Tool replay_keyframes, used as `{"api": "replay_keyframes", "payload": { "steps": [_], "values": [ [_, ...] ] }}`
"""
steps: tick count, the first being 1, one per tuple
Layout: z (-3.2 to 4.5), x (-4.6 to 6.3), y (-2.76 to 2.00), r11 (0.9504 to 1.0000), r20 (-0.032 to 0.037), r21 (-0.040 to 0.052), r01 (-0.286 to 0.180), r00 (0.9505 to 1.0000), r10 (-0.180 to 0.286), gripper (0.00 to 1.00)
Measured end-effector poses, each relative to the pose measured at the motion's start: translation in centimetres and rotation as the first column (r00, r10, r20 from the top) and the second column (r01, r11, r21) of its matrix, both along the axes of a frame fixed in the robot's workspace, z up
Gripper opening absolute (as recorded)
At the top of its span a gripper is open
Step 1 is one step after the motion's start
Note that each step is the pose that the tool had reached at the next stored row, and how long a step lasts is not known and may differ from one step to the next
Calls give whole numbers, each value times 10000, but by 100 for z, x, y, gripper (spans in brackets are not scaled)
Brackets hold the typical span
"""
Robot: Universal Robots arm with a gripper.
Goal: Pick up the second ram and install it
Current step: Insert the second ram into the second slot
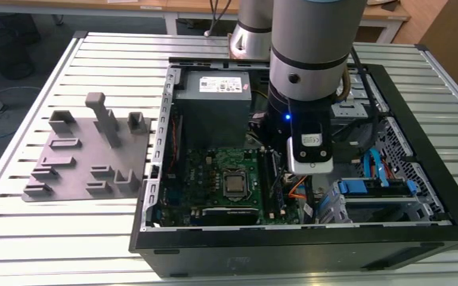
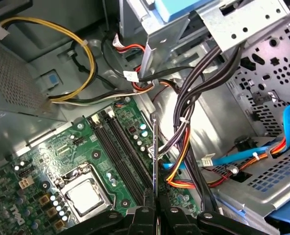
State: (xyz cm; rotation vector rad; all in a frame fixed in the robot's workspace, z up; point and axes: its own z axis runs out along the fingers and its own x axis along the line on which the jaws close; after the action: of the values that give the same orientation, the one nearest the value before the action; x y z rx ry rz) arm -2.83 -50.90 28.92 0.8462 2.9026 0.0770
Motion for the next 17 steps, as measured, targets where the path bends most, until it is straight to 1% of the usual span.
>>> {"api": "replay_keyframes", "payload": {
  "steps": [7, 14, 17],
  "values": [
    [0, 0, 0, 9991, 0, -2, 428, 9991, -428, 14],
    [0, 0, 0, 9964, 0, -2, 853, 9964, -853, 14],
    [0, 0, 0, 9961, 0, -1, 884, 9961, -884, 14]
  ]
}}
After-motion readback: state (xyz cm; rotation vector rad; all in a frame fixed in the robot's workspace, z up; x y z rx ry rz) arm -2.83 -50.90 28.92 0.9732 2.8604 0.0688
